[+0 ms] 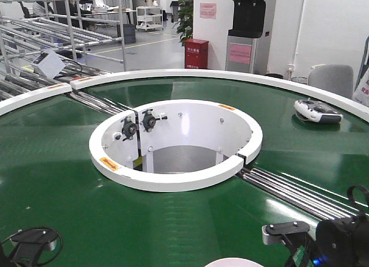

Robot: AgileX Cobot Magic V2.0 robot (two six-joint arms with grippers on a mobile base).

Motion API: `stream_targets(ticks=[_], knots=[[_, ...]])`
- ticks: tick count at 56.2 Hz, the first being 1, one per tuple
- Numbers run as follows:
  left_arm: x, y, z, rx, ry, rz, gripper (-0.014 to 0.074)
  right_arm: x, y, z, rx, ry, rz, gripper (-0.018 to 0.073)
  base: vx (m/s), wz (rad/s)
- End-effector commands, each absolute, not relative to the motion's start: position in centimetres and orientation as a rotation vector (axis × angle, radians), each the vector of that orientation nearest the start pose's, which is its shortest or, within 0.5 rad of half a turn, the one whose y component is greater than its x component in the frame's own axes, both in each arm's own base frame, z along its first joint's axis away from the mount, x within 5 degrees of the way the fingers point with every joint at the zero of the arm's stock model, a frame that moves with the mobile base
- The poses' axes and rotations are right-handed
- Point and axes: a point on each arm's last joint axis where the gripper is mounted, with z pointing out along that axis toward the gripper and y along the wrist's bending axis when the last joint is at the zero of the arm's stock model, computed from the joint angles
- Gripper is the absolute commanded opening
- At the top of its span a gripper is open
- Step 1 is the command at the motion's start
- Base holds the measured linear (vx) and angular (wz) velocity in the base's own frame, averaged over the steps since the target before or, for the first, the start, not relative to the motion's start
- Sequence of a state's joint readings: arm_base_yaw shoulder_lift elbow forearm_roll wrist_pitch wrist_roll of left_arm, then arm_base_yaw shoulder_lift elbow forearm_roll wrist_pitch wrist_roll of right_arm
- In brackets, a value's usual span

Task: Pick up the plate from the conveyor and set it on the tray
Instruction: 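Grasp the light-blue plate with left gripper, pink plate with right gripper, then lift both held plates off the conveyor and turn the base away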

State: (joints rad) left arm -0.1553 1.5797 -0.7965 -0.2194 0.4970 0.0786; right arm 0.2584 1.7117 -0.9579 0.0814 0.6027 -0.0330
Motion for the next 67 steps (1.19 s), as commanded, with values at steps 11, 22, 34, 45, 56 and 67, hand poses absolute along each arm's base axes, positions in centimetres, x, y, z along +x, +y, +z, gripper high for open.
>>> stream_targets(ticks=[11,22,34,45,56,67], knots=[[25.3,-5.0,26.9,0.078,2.387,-0.257,-0.0006,28.1,7.7,25.8,-0.358,2.552,0.129,-0.0009,0.0,0.0],[20.7,-4.3,33.0,0.088,2.129,-0.278,-0.0006,23.4,6.5,33.1,-0.303,2.296,0.173,-0.0009,0.0,0.0],[16.0,-3.5,36.8,0.1,1.932,-0.284,-0.0006,17.8,5.0,37.8,-0.273,2.116,0.2,-0.0009,0.0,0.0],[14.5,-3.3,37.7,0.105,1.885,-0.287,-0.0003,15.2,4.3,39.3,-0.26,2.037,0.209,-0.0009,0.0,0.0],[14.4,-3.3,37.7,0.104,1.88,-0.288,-0.0003,15.2,4.4,39.4,-0.243,2.039,0.231,-0.0009,0.0,0.0],[14.5,-3.3,37.7,0.104,1.883,-0.288,-0.0003,15.2,4.4,39.4,-0.245,2.039,0.225,-0.0009,0.0,0.0]])
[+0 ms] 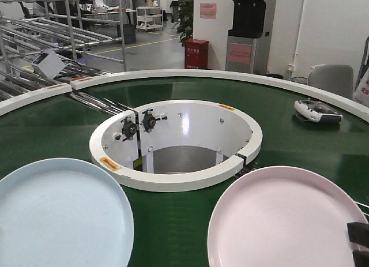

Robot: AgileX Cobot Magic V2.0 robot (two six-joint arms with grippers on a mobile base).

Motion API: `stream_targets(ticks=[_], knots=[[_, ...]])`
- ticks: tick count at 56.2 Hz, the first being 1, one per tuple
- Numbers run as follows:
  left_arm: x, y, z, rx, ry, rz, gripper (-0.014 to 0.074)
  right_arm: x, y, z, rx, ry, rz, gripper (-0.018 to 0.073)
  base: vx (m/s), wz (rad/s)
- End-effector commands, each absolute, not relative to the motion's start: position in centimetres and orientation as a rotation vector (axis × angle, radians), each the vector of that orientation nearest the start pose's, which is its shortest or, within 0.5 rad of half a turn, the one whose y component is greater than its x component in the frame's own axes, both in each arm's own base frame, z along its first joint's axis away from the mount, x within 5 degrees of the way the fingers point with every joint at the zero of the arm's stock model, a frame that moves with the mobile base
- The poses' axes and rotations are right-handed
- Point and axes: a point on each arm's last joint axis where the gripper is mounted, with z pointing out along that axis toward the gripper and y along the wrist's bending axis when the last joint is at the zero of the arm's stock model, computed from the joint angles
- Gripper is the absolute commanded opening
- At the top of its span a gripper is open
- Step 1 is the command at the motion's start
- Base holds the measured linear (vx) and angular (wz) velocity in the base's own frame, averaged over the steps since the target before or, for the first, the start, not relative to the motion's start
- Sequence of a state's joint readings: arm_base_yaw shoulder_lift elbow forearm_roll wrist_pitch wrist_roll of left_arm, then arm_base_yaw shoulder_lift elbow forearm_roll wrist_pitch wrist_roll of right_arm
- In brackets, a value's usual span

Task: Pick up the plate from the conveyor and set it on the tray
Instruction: 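Lift both held plates off the conveyor and turn the base away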

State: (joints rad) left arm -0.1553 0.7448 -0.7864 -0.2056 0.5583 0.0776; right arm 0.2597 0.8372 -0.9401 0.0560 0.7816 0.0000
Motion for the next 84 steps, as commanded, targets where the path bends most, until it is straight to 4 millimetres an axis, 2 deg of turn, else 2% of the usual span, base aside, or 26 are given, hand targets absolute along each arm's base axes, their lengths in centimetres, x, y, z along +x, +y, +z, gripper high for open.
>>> stream_targets(ticks=[1,50,84], knots=[[14.46,-3.26,37.7,0.104,1.883,-0.288,-0.0003,15.2,4.38,39.35,-0.245,2.039,0.225,-0.0009,0.0,0.0],[14.46,-3.26,37.7,0.104,1.882,-0.288,-0.0002,15.2,4.38,39.35,-0.253,2.038,0.22,-0.0009,-0.03,-0.04],[14.45,-3.26,37.68,0.104,1.884,-0.288,-0.0002,15.19,4.37,39.32,-0.253,2.042,0.219,-0.0009,-0.16,-0.52]])
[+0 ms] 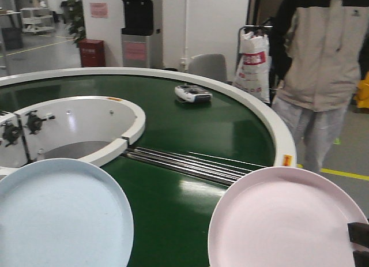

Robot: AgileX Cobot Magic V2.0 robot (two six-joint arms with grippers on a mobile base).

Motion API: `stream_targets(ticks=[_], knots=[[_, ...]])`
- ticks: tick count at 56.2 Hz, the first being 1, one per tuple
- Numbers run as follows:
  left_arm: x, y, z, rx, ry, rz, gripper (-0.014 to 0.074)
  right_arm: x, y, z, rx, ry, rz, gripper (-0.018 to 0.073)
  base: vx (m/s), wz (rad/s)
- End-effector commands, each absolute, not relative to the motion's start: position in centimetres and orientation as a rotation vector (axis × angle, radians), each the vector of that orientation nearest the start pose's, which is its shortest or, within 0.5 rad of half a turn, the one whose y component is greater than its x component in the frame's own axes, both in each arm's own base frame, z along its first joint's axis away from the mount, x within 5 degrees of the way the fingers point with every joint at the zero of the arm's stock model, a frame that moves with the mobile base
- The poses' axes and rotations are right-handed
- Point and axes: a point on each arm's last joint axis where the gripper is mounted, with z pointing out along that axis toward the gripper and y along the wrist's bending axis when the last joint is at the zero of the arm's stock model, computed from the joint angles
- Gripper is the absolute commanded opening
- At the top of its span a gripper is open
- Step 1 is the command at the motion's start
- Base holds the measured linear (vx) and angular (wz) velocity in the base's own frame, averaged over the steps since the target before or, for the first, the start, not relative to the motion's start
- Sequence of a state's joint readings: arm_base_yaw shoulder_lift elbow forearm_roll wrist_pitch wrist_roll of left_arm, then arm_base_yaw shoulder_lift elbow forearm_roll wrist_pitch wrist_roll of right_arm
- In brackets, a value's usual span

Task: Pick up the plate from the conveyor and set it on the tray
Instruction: 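Lift both held plates off the conveyor and turn the base away, then drive the base to the steel table carrying both plates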

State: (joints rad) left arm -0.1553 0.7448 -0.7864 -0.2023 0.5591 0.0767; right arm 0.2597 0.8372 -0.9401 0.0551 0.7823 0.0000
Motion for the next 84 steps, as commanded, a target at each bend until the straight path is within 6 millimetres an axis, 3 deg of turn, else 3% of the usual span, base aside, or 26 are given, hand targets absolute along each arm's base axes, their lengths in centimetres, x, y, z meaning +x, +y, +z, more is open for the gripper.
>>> stream_targets(ticks=[1,84], knots=[[14.45,-3.26,37.68,0.104,1.884,-0.288,-0.0002,15.19,4.37,39.32,-0.253,2.042,0.219,-0.0009,-0.17,-0.65],[14.45,-3.26,37.67,0.105,1.885,-0.288,-0.0002,15.06,4.35,39.08,-0.258,2.072,0.217,-0.0009,-0.07,-0.61]])
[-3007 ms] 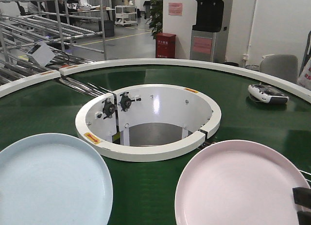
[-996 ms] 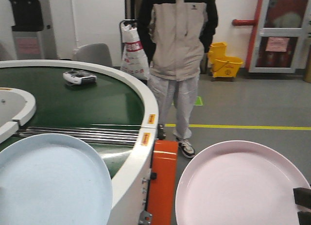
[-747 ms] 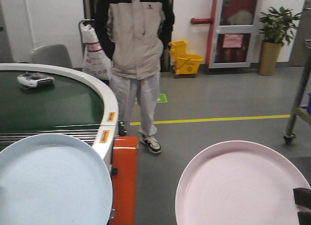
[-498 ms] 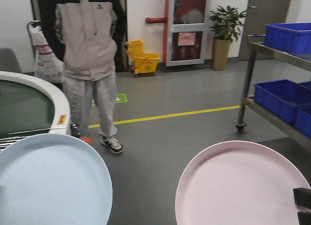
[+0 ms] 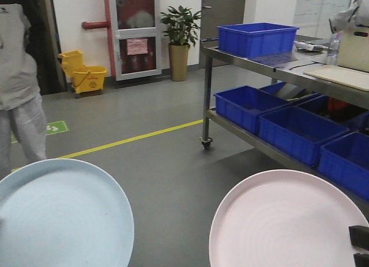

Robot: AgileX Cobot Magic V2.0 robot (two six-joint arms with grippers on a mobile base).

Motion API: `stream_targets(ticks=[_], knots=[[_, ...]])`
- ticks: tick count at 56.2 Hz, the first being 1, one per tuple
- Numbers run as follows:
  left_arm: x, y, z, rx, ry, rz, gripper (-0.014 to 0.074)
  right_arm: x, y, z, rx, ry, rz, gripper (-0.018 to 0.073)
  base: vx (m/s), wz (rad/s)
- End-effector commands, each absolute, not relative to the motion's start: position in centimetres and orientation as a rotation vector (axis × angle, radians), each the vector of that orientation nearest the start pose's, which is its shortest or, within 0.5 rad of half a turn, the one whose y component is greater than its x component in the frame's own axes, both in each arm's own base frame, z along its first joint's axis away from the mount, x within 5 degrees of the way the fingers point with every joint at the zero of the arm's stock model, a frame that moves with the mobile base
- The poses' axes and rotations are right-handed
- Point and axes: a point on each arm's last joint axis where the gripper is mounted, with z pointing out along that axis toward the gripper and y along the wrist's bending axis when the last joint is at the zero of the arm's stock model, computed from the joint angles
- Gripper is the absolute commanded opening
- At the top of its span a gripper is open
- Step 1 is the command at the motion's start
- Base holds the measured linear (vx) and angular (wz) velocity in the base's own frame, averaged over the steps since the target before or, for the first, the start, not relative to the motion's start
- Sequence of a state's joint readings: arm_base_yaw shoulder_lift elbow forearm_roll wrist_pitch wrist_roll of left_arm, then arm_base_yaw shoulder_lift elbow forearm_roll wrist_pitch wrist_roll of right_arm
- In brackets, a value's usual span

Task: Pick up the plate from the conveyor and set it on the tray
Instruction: 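Drive the base to the steel table carrying both plates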

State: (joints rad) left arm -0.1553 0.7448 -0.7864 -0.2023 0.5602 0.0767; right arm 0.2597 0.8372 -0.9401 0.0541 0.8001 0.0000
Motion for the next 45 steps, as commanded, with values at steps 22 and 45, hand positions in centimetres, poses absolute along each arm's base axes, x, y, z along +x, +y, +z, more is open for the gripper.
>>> stream_targets(ticks=[22,45], knots=[[14.45,-3.26,37.66,0.105,1.886,-0.288,-0.0002,15.0,4.34,38.97,-0.26,2.086,0.216,-0.0009,0.19,-0.33],[14.45,-3.26,37.67,0.105,1.886,-0.288,0.0,14.98,4.34,38.94,-0.261,2.09,0.216,-0.0009,0.3,-0.02]])
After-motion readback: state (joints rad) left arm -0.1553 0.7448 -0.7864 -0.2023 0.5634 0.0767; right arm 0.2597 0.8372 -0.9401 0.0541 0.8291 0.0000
